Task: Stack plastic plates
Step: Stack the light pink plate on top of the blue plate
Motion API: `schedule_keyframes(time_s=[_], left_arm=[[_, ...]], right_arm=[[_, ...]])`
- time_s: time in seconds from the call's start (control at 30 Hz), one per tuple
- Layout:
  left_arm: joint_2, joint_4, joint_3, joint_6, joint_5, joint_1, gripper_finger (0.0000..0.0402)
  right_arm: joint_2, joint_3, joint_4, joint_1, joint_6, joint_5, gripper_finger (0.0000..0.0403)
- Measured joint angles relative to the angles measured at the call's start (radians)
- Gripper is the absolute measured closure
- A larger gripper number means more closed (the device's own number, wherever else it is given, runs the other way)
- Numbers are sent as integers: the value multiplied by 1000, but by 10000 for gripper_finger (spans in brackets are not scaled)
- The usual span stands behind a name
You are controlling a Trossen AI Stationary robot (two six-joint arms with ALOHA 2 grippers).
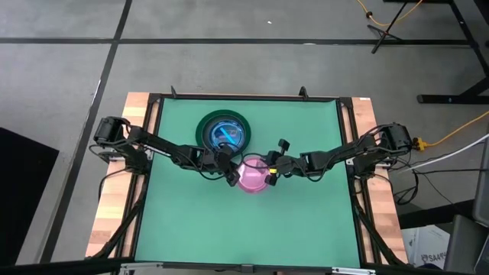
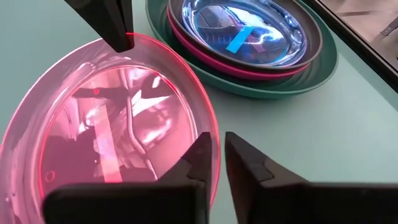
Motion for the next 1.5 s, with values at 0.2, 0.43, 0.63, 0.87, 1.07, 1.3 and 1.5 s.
schedule_keyframes(time_s=[0.2,0.43,0.63,0.87,1.07,1.3,1.5], left_arm=[[0,0,0,1,1,0,400],[-1,0,0,9,4,1,401],[-32,1,0,32,78,43,401],[-86,-27,2,58,204,158,401],[-133,-27,2,113,321,291,401],[-145,-33,1,137,487,469,401],[-145,-60,1,167,545,611,401]], right_arm=[[0,0,1,0,0,0,317],[-49,0,-2,0,-34,-44,297],[-148,0,-14,0,-95,-84,297],[-259,-1,-38,0,-193,-128,297],[-352,-1,-105,0,-245,-164,297],[-420,-1,-145,0,-295,-159,297],[-430,-1,-147,0,-319,-158,297]])
